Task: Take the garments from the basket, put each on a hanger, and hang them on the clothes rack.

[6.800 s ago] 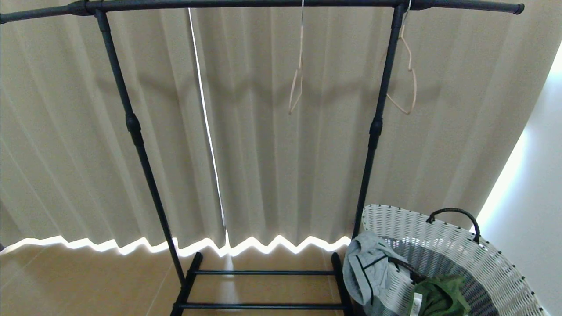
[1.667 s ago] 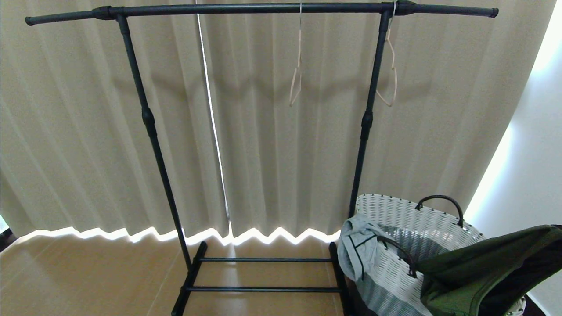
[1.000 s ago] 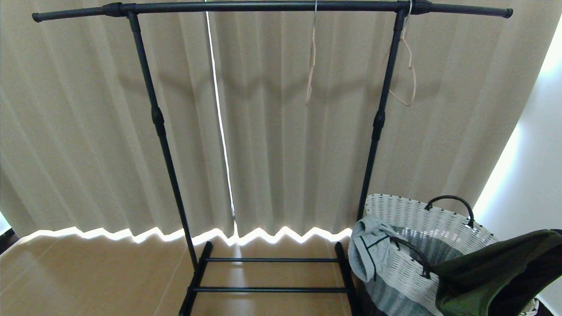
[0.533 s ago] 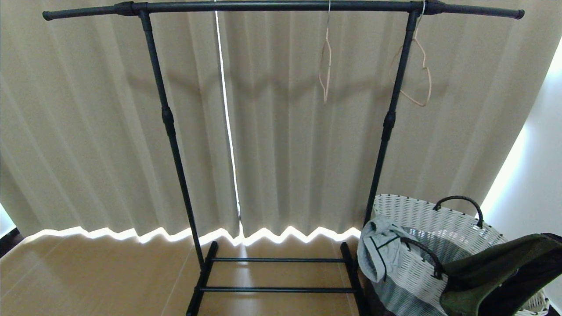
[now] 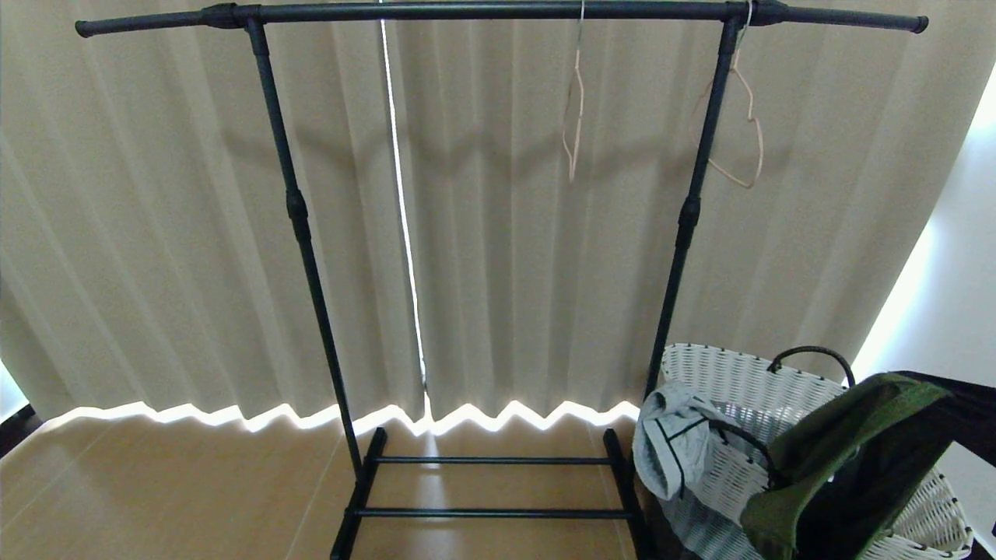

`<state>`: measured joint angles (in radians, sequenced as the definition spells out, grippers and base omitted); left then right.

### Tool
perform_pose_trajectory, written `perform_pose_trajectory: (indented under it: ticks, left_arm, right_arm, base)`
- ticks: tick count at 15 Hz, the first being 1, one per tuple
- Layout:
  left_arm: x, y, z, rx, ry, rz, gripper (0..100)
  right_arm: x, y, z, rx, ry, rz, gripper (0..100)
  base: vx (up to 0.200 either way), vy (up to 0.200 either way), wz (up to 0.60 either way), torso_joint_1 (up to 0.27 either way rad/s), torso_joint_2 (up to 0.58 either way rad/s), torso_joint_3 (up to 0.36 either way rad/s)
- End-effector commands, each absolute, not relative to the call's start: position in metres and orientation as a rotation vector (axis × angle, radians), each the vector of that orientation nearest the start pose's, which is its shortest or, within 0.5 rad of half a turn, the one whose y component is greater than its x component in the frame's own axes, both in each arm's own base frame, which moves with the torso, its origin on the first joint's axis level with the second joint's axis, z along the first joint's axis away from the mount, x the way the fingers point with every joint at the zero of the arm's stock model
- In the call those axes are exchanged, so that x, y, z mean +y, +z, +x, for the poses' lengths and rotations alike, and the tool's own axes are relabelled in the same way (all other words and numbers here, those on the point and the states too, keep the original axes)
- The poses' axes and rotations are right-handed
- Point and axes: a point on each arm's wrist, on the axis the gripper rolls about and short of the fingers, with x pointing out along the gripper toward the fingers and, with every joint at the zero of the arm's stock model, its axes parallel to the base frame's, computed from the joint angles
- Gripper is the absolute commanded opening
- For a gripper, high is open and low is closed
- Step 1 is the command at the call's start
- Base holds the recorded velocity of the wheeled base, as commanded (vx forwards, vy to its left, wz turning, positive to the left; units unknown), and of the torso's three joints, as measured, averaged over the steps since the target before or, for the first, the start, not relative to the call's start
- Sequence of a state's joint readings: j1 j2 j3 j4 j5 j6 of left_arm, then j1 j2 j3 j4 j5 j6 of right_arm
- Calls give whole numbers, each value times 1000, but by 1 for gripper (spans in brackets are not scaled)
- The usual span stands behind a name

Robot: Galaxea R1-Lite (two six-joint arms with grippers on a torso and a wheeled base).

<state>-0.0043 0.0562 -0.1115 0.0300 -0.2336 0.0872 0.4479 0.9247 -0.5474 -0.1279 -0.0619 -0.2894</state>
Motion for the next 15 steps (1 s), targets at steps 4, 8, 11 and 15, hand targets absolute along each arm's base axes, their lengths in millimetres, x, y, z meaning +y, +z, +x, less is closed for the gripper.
perform_pose_trajectory:
  ticks: [4,8,11,15]
  left_arm:
    - [-10,207,35,129,-424,91,100]
    - [-45,231,103,201,-672,108,100]
    - [-91,221,148,231,-686,149,100]
    - [-167,198,147,316,-845,202,100]
  right_arm:
    - [68,249,127,158,487,-310,0]
    - [79,258,125,141,565,-236,0]
    - [83,262,129,131,598,-227,0]
    - [88,265,134,128,622,-224,0]
  base:
    - [0,0,0,0,0,0]
    - [0,0,0,0,0,0]
    - [0,0,0,0,0,0]
    - [0,0,0,0,0,0]
